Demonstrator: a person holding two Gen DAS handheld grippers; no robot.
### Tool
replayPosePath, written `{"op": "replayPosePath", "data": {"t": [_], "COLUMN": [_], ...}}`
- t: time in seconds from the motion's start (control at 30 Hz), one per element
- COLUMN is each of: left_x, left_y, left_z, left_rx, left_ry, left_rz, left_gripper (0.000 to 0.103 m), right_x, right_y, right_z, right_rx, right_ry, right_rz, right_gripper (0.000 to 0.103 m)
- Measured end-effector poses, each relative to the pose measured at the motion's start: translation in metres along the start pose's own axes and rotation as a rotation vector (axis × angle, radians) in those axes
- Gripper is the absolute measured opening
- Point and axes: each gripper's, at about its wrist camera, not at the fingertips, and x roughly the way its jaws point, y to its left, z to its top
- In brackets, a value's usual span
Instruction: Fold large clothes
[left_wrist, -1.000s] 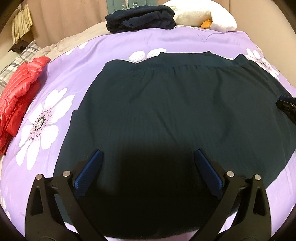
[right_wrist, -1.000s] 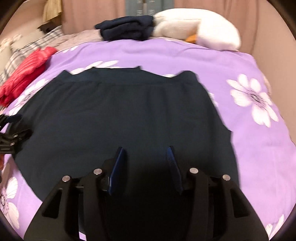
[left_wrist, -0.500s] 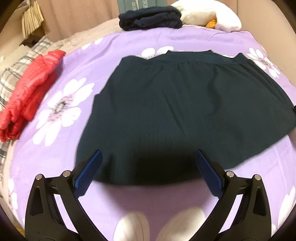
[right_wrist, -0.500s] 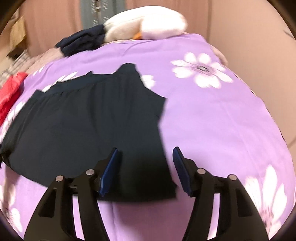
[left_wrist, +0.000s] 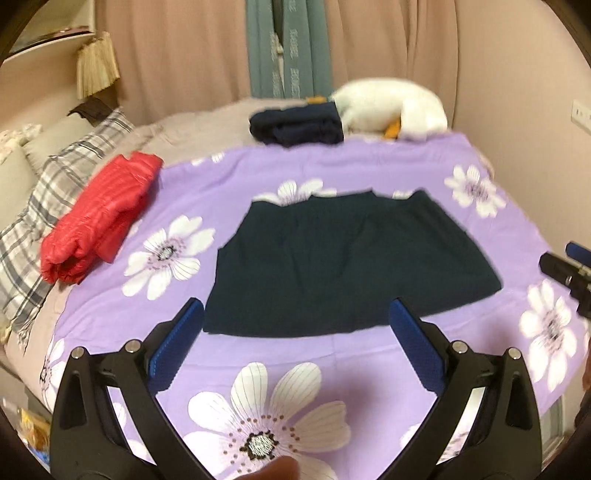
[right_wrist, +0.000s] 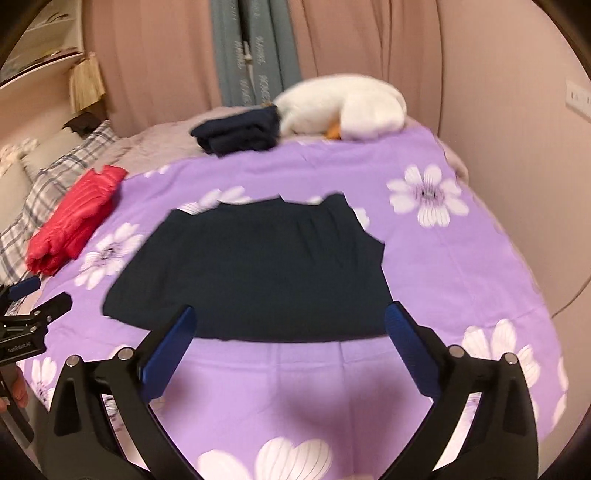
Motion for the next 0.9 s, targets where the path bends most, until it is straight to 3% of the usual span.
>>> {"op": "replayPosePath", "data": {"t": [0.13,0.37,0.67,0.9], "left_x": [-0.034,-0.063,-0.051,-0.048], "left_y": [-0.003,-0.011,-0.024,-0.018], "left_z": [0.005,0.000,-0.014,-0.015], "left_rx": [-0.023,-0.032,0.001,-0.011], "left_ry": [-0.031,-0.015,0.032,0.029], "left_rz": [0.011,0.025,0.030,0.040], "left_gripper": [0.101,0.101,0.101,0.101], "right_x": [-0.036,-0.073,-0.047,-0.046], "right_y": [0.017,0.028,0.030,0.038], "right_z": [0.007,-0.006,-0.029,-0.028], "right_rx": [-0.026,-0.050,-0.024,-0.037], "right_ry": [-0.004,-0.057,0.032,0.024], "right_rz": [0.011,-0.009,-0.003,-0.007], "right_gripper": [0.102,0.102,0.102,0.102]}}
